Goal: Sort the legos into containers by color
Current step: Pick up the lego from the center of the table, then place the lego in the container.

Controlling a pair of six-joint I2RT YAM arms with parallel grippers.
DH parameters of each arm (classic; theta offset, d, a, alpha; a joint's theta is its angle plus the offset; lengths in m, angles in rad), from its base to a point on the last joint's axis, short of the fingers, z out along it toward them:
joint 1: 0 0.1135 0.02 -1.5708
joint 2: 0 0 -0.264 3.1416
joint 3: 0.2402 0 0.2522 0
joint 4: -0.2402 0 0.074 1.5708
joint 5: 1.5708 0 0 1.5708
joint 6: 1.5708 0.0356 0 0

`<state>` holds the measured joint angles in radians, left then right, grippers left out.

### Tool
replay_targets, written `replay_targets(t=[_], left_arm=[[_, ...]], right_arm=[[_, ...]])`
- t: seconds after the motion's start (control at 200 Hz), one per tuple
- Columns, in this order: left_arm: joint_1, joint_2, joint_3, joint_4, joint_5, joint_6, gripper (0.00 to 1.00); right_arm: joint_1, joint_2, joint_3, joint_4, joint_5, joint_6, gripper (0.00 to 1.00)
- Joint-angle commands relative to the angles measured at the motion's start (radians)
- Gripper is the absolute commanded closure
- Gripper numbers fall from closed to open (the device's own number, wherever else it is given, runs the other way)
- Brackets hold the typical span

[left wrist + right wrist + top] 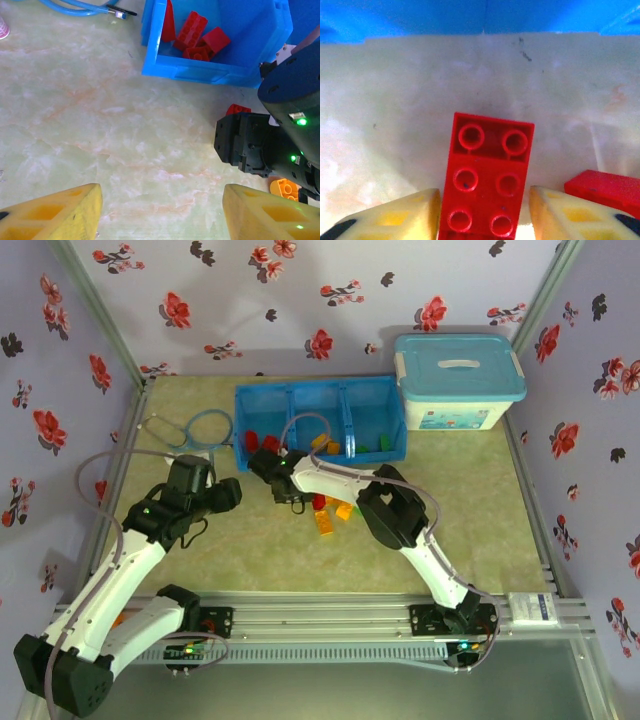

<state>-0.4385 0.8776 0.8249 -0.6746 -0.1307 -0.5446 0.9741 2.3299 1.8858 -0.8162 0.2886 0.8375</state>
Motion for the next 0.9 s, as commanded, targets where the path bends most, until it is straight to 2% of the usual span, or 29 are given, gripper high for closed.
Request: replay_targets(t=[0.0,0.205,0.38,0.49,0.58,0.895], left_arm=[[-0.005,-0.004,-0.003,-0.008,-0.017,-0.004,0.36],[-0.006,0.001,-0.002,-0.009,-0.017,-0.003,0.38],[-0.006,-0.017,-0.023,-0.008,-0.015,-0.013,0.39],[-0.011,-0.037,-0.037,-0.012,-0.008,-0.02,0.39],[-0.017,-0.056,-0.044,-0.023,-0.009,-0.03,0.39],[-0.033,-0.113,-0.053,-0.051,-0.009,-0.048,0.39]], right_arm=[[-0.006,0.029,0.037,-0.031,0.023,-0.012,0.57],[0.019,-0.016,0.011,-0.061,0.039,-0.006,0.74],[0.063,-0.128,-0.03,-0.054,0.088,-0.011,0.76],[0.061,-0.171,-0.02,0.025,0.075,-0.077,0.75],[0.049,-0.155,0.064,0.036,0.057,-0.143,0.75],[-0.04,0.048,0.416,-0.015,-0.006,-0.283,0.74]])
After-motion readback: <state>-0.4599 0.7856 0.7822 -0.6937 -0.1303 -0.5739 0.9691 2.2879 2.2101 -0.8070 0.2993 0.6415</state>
